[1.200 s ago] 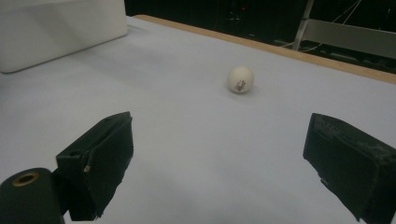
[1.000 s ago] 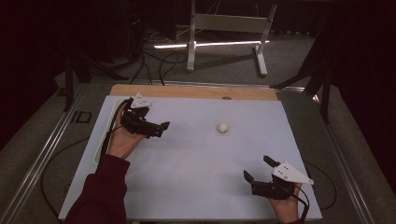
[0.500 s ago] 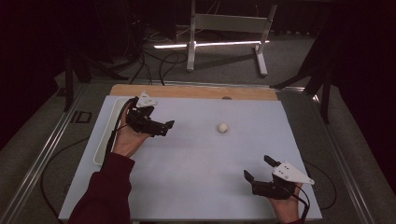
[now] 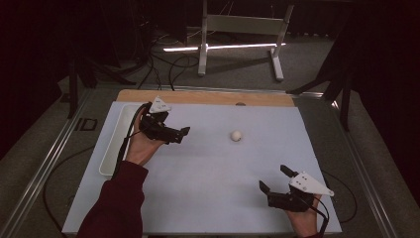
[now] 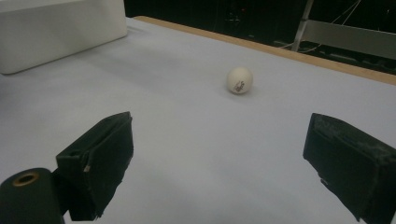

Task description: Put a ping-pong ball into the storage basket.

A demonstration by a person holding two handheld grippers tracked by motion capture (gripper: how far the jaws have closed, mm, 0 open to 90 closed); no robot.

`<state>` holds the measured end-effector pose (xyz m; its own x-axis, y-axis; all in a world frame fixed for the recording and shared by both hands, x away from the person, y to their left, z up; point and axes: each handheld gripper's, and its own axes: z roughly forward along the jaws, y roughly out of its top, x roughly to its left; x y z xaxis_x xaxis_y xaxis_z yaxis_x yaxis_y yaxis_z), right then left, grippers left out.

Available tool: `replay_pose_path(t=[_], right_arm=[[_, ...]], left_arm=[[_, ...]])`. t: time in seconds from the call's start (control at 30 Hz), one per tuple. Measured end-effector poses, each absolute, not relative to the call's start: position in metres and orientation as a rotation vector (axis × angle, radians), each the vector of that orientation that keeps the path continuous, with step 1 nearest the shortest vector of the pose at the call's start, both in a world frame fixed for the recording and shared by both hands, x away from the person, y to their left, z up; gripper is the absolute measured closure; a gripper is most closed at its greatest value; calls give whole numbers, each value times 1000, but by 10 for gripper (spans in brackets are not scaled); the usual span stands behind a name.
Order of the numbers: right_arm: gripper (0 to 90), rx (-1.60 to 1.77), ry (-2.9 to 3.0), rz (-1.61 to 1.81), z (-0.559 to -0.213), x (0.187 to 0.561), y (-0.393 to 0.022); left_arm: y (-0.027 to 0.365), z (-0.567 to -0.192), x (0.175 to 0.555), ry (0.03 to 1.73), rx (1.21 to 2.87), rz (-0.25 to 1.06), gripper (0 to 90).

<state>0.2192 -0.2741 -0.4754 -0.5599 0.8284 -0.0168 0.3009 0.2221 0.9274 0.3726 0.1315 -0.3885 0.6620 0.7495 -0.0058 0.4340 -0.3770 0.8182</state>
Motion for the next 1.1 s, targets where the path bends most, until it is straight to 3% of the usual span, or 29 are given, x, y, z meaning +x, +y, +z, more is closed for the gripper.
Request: replay_pose_path(t=[1.1], right_arm=[[80, 1038, 1962, 1338, -472, 218, -277]], left_arm=[[98, -394, 388, 880, 2043, 453, 2]])
